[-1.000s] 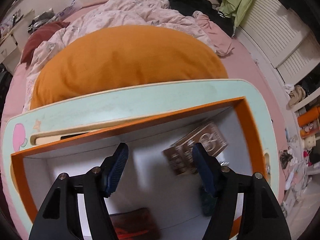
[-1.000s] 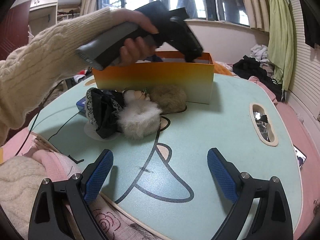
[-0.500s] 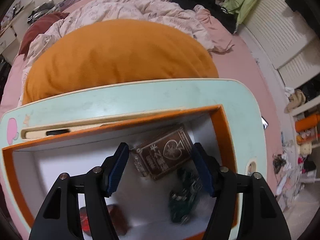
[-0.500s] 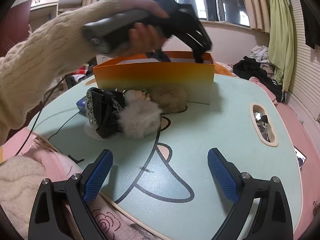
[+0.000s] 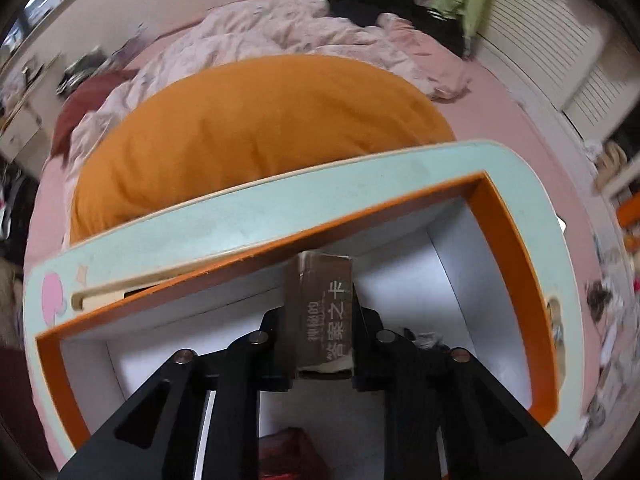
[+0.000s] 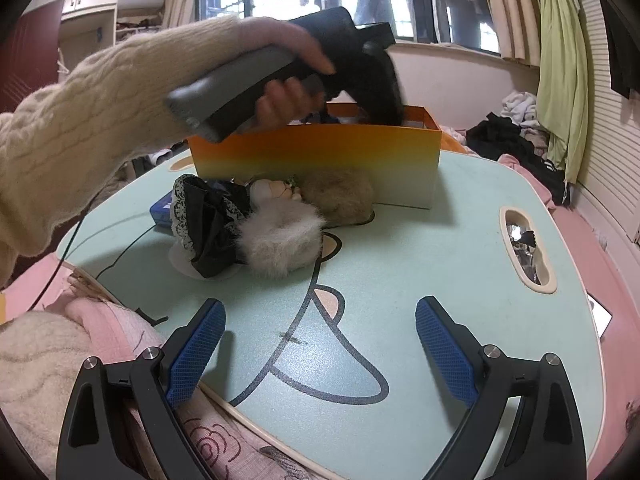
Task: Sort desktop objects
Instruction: 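Reach the left gripper into the box and grasp the brown printed card box, then lift the brown card box out and set it beside the black fabric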
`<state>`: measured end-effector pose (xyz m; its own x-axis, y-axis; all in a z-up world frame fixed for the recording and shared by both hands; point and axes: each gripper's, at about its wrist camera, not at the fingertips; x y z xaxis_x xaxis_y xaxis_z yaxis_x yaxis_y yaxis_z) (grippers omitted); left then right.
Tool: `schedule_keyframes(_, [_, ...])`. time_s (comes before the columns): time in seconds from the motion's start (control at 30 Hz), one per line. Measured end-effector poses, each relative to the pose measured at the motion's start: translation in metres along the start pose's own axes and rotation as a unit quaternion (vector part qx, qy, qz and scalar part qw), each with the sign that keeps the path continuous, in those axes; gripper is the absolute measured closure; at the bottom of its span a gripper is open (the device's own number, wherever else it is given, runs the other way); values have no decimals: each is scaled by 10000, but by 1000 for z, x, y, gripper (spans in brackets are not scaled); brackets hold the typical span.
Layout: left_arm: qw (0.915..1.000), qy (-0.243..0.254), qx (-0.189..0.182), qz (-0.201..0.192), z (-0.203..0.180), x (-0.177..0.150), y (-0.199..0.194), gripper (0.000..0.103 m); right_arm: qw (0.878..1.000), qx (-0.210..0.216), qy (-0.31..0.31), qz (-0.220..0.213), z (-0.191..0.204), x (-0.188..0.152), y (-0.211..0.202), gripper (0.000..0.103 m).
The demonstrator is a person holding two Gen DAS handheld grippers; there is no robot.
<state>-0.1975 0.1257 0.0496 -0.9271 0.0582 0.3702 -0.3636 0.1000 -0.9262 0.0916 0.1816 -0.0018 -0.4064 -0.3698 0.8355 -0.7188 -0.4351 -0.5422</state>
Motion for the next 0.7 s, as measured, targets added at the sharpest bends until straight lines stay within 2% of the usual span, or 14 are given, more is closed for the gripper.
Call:
schedule_keyframes(0.07, [9995, -67, -319, 41, 8, 0, -3, 84, 10000, -3, 4, 4, 0, 0, 0, 7])
schedule_keyframes(0.2, [9957, -107, -818, -422, 26, -3, -31, 84, 10000, -7, 0, 5, 0, 0, 0, 7])
schedule_keyframes(0.33, [9887, -201, -1283, -754, 44, -12, -68, 84, 10000, -13, -6, 6, 0, 0, 0, 7])
schedule_keyframes(0.4, [9826, -245, -1636, -850, 51, -21, -87, 84, 10000, -15, -7, 7, 0, 0, 0, 7])
schedule_keyframes(0.5, [9713, -96, -2187, -936, 60, -48, -114, 84, 10000, -15, -5, 7, 0, 0, 1, 7])
schedule_keyframes(0.6, [9675, 49, -2349, -934, 61, -80, -121, 84, 10000, -19, -8, 5, 0, 0, 1, 7])
schedule_keyframes(0.7, [9641, 89, -2550, -732, 63, -105, -109, 84, 10000, -25, -21, 13, 0, 0, 0, 6])
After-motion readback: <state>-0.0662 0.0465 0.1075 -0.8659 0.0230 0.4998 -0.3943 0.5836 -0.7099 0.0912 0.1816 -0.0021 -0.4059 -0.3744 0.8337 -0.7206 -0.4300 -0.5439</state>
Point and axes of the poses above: each gripper's, at about its wrist camera, not at the fingertips, and y roughly the way its jaws point, z to its left, x to its top, and after that the axes turned 8 degrees about -y, right-handed
